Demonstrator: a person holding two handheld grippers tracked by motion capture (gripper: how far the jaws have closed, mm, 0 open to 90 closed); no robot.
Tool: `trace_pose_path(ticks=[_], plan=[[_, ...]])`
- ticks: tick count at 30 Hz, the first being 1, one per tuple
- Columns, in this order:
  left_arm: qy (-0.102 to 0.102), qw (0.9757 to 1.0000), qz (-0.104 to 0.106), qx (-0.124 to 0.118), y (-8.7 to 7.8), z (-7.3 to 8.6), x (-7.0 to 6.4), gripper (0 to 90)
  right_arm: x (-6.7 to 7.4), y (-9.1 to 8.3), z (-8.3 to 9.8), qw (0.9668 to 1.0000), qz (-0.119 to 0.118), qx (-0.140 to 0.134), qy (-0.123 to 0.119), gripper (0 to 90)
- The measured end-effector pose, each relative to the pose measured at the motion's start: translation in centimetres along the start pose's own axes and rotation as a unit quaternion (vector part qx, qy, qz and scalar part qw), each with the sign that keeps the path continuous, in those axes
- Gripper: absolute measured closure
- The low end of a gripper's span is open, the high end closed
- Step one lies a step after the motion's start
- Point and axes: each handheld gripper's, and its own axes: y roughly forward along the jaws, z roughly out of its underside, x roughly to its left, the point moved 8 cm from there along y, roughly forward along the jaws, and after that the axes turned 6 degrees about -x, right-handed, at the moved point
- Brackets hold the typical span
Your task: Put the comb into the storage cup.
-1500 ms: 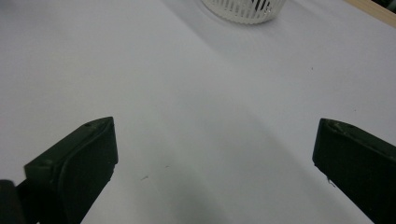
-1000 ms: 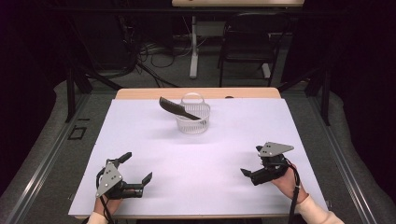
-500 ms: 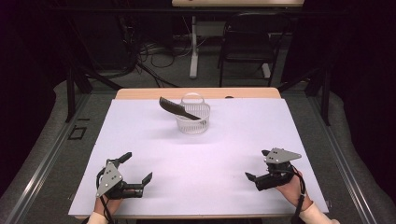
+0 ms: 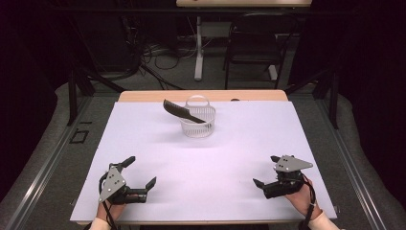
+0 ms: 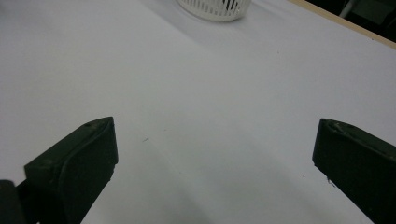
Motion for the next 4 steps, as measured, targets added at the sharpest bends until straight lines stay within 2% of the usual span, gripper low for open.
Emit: trace_pose_path(ticks=[4], plan=[[0.001, 1.0000, 0.000, 0.001, 0.04, 0.01, 0.03, 1.3, -0.14, -0.06, -0.02, 1.0000, 0.001, -0.005, 0.003, 0.0]])
